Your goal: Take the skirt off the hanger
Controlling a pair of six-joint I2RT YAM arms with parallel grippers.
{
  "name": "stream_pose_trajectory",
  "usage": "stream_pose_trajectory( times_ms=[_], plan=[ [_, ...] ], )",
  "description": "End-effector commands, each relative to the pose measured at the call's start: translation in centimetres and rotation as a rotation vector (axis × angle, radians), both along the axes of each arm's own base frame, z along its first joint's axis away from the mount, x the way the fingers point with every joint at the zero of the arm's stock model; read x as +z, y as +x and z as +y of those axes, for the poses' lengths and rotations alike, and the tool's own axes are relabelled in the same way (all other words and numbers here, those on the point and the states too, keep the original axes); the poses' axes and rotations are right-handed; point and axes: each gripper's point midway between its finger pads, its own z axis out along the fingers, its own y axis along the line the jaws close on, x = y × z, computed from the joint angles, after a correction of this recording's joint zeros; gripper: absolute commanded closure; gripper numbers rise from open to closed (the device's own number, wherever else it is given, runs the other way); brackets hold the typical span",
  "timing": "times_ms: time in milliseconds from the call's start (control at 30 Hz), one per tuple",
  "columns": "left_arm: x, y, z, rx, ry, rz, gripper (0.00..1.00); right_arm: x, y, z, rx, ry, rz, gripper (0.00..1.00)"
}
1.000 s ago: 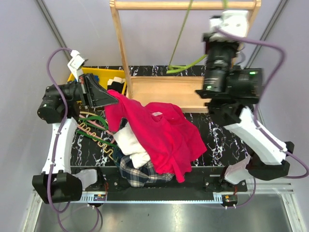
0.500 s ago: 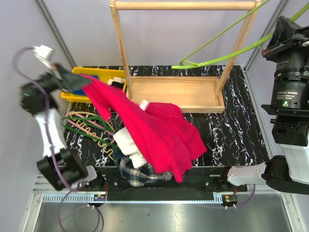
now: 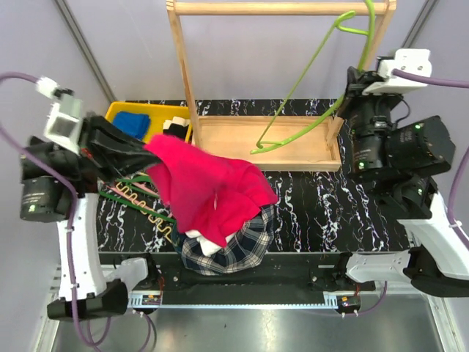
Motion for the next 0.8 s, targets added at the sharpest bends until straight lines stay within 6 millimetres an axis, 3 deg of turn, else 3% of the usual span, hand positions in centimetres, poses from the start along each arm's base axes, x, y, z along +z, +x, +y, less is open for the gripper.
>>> stream_pose_trajectory(
  times_ms=[0,33,133,200,267,300,333,400,467,500,533,567,600,633,667,767],
  plan=[
    [-6.0,3.6,-1.0,-0.127,-0.031,0.217,1.00,2.0,-2.6,-4.8,-0.010,0.180,-0.053,1.00],
    [-8.0,3.4,-1.8,-0.178,-0.030,0.293,1.00,2.0,-2.7,-5.1,-0.011,0.184,-0.054,1.00],
    [-11.6,3.1,-3.2,-0.259,-0.029,0.412,1.00,2.1,-3.0,-5.5,-0.009,0.192,-0.064,1.00],
    [-14.2,3.6,-3.9,-0.281,-0.033,0.495,0.98,2.4,-3.1,-5.6,-0.009,0.189,-0.071,1.00],
    [-17.1,5.5,-4.7,-0.231,-0.038,0.563,0.96,2.6,-3.2,-5.5,0.008,0.193,-0.080,1.00],
    [-17.7,5.1,-5.7,-0.235,-0.014,0.554,0.96,2.7,-3.2,-5.5,0.013,0.189,-0.080,1.00],
    [-21.8,6.2,-6.5,-0.132,0.066,0.581,0.96,2.7,-3.1,-5.3,0.014,0.188,-0.077,1.00],
    [-24.5,4.8,-7.8,-0.174,0.121,0.610,0.95,2.7,-3.2,-5.3,0.016,0.186,-0.074,1.00],
    [-25.5,5.5,-8.1,-0.157,0.121,0.632,0.96,2.7,-3.2,-5.3,0.019,0.184,-0.076,1.00],
    [-27.3,5.0,-8.2,-0.159,0.182,0.714,0.96,2.7,-3.1,-5.1,0.023,0.179,-0.076,1.00],
    [-28.3,5.3,-8.4,-0.134,0.220,0.650,0.95,2.7,-3.1,-5.0,0.026,0.178,-0.076,1.00],
    [-28.9,5.2,-8.6,-0.127,0.239,0.650,0.88,2.8,-3.1,-4.9,0.028,0.177,-0.078,1.00],
    [-29.9,4.7,-8.7,-0.125,0.267,0.670,0.56,2.8,-2.9,-4.6,0.033,0.172,-0.077,1.00],
    [-30.8,5.6,-8.5,-0.071,0.298,0.631,0.26,2.7,-2.8,-4.3,0.037,0.172,-0.074,1.00],
    [-31.5,6.1,-8.3,-0.031,0.326,0.624,0.02,2.7,-2.8,-4.2,0.041,0.165,-0.069,1.00],
    [-33.7,8.3,-7.0,0.105,0.460,0.619,0.01,2.8,-2.7,-3.8,0.059,0.173,-0.072,1.00]
  ],
)
